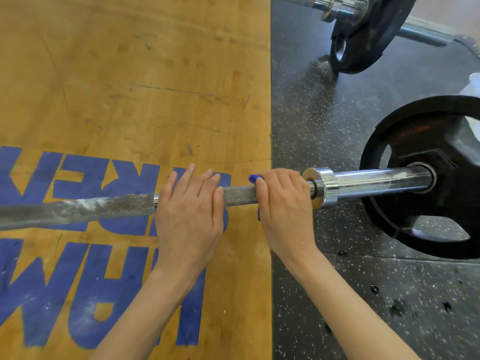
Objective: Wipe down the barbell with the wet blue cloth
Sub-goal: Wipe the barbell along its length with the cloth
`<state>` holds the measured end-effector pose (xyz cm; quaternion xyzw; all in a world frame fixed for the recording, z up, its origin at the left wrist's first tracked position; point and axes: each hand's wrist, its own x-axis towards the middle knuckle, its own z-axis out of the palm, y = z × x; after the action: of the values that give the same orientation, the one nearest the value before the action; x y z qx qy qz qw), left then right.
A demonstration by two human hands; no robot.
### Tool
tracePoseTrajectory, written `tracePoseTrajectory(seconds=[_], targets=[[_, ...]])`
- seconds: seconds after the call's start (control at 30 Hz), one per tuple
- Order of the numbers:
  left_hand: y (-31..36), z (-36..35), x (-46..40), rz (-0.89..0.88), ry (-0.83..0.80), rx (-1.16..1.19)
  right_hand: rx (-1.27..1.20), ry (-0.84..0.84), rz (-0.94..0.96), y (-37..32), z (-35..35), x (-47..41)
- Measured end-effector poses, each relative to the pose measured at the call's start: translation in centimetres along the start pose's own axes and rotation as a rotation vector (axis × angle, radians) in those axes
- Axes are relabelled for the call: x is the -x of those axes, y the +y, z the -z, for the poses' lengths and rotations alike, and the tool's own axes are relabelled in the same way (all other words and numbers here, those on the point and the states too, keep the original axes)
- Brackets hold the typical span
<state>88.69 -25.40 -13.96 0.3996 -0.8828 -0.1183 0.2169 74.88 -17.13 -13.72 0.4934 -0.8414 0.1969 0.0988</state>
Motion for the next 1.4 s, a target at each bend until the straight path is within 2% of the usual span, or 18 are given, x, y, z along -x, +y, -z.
tracePoseTrajectory(seconds=[0.07,0.17,0.3,0.37,0.43,0.53,0.6,0.7,0.83,0.9,0.93,1.0,1.07,1.1,1.23,1.27,1.33,1.4], targets=[[0.0,0.0,0.1,-0.002,0.003,-0.004,0.013,-0.043,0.003,-2.1,-0.6,-0.3],[-0.2,-0.1,0.1,-0.009,0.007,-0.002,0.022,-0.076,0.136,-2.5,-0.9,-0.7],[-0.2,-0.2,0.1,-0.011,0.0,-0.002,0.099,-0.044,0.057,-0.7,-0.2,-1.8],[-0.3,-0.2,0.1,-0.022,0.004,0.003,0.017,-0.044,-0.013,-2.2,-0.1,-0.6],[-0.3,-0.1,0.3,-0.024,0.009,0.005,-0.072,-0.05,-0.014,-2.9,0.2,1.5],[0.0,-0.1,0.8,-0.017,0.007,0.002,-0.048,-0.086,0.025,-2.2,1.1,3.5],[0.1,0.0,1.3,-0.015,0.006,0.009,-0.021,-0.167,0.031,-2.3,1.5,1.8],[0.2,0.1,1.7,-0.024,-0.002,0.015,0.126,-0.413,0.045,-3.2,1.6,-1.1],[0.5,0.5,2.6,-0.012,-0.01,0.018,-0.05,-0.234,-0.028,-3.6,2.5,3.7],[0.5,0.7,3.2,-0.021,-0.004,0.019,-0.02,-0.222,-0.013,-3.4,3.0,4.6],[0.5,0.7,3.5,-0.028,-0.004,0.018,-0.003,-0.258,-0.007,-3.6,3.3,3.5],[0.5,0.8,4.1,-0.036,-0.006,0.013,0.047,-0.497,-0.025,-4.5,3.8,-0.1],[0.7,1.0,4.6,-0.041,-0.011,0.01,0.111,-0.593,0.058,-4.4,3.8,-0.9],[0.8,1.0,4.9,-0.043,-0.015,0.012,0.068,-0.577,0.069,-4.3,4.0,0.3],[1.1,1.3,6.0,-0.045,-0.022,-0.006,0.022,-0.33,-0.038,-4.1,5.0,6.1],[1.2,1.4,6.2,-0.048,-0.025,-0.006,0.028,-0.361,-0.03,-4.2,4.8,5.6],[1.3,1.7,6.8,-0.051,-0.04,-0.003,0.09,-0.575,0.013,-4.9,4.7,3.0],[1.5,1.9,7.3,-0.051,-0.049,-0.009,0.119,-0.615,0.046,-5.0,4.8,2.5]])
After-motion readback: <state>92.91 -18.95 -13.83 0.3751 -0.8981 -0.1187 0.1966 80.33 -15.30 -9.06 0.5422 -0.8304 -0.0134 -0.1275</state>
